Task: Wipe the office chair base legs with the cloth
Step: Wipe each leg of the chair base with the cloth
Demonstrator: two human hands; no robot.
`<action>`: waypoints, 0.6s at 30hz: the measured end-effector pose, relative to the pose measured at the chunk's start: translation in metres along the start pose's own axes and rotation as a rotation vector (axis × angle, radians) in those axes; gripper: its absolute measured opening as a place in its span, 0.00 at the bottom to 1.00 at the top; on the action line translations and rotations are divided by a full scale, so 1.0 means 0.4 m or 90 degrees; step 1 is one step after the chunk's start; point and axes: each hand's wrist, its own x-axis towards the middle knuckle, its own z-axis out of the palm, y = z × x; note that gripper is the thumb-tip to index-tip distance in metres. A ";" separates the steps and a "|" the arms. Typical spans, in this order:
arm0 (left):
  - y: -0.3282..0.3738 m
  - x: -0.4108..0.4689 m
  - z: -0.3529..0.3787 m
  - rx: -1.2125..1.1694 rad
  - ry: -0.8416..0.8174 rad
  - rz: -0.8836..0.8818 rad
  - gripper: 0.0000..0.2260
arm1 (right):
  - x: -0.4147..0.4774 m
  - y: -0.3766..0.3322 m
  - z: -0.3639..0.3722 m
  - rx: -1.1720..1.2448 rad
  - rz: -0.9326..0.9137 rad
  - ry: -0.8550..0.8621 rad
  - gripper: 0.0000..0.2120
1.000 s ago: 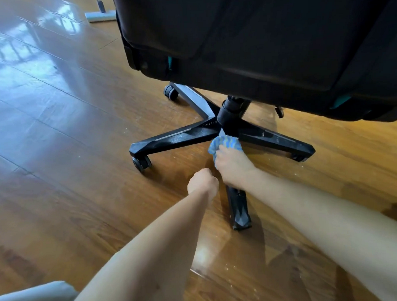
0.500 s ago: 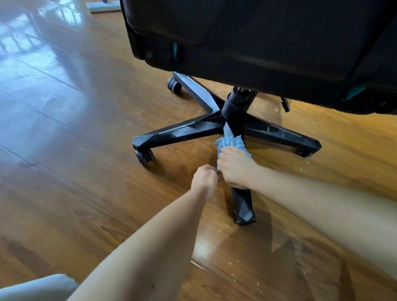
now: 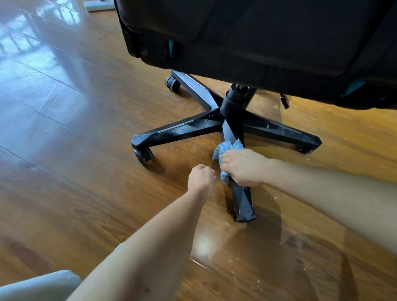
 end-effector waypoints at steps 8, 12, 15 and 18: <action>-0.018 -0.037 0.033 0.029 0.004 0.029 0.11 | 0.067 0.035 0.000 0.061 0.148 0.050 0.15; -0.039 -0.039 0.045 0.051 0.042 0.036 0.09 | -0.041 -0.047 0.084 0.145 0.090 0.115 0.16; -0.019 -0.044 0.057 0.073 0.061 0.054 0.09 | -0.109 -0.062 0.127 0.156 -0.020 0.103 0.19; -0.018 -0.060 0.075 0.074 0.080 0.052 0.10 | -0.076 -0.005 0.118 0.118 -0.033 0.111 0.18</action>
